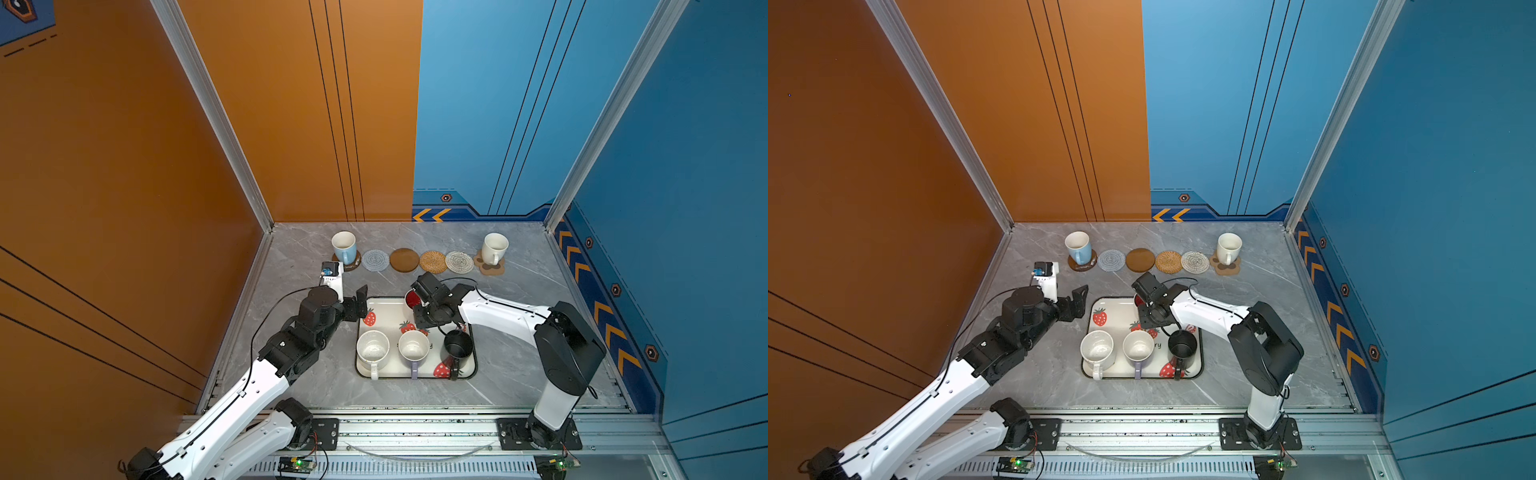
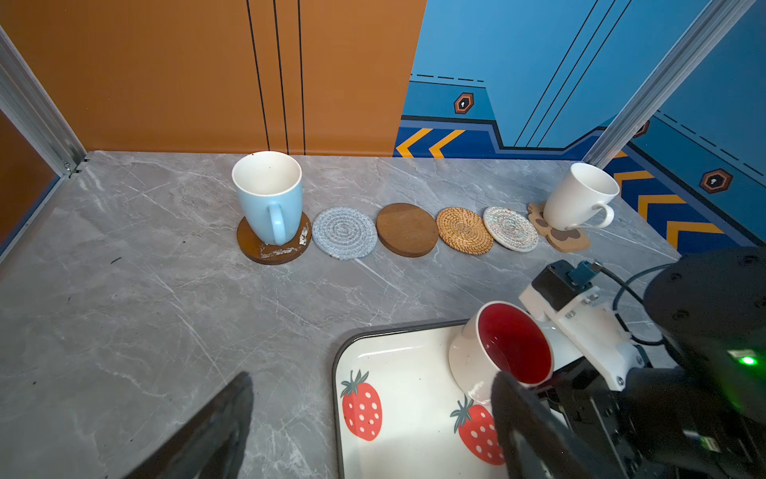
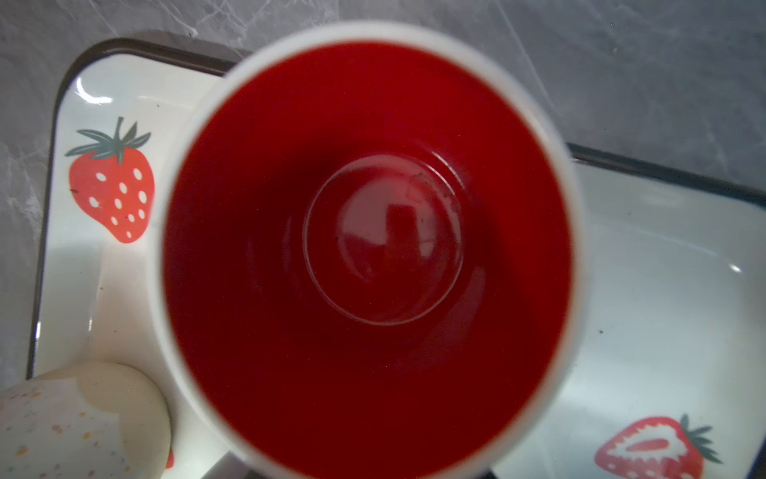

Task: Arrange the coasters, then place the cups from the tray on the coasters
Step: 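Lower the right gripper onto the red-lined white mug rim and grasp it, then lift the red-lined mug and carry it toward the multicolour knit coaster with the right gripper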

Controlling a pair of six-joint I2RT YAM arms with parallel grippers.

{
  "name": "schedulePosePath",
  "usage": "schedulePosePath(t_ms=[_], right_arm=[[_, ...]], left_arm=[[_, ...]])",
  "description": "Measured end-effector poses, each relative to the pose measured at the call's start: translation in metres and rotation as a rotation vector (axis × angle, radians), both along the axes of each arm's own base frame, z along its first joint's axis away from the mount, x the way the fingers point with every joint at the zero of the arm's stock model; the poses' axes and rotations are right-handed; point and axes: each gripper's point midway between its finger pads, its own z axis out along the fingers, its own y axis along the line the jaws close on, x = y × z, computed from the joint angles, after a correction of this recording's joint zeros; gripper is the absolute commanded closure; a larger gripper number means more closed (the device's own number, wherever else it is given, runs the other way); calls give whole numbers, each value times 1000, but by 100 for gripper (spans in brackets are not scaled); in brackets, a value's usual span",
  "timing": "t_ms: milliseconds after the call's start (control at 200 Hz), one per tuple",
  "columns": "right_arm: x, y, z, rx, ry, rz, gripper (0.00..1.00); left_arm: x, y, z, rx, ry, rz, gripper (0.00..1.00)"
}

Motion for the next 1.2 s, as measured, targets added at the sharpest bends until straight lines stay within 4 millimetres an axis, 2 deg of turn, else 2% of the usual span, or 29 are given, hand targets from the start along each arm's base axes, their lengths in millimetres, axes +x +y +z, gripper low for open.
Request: schedulePosePath(t_ms=[315, 741, 1197], right_arm=[[-1, 0, -4, -43, 3, 19, 72], [-2, 0, 0, -89, -22, 42, 100], [-1, -6, 0, -142, -45, 46, 100]], left_arm=[[0, 0, 0, 0, 0, 0, 10], [1, 1, 0, 0, 0, 4, 10], [0, 2, 2, -4, -6, 4, 10]])
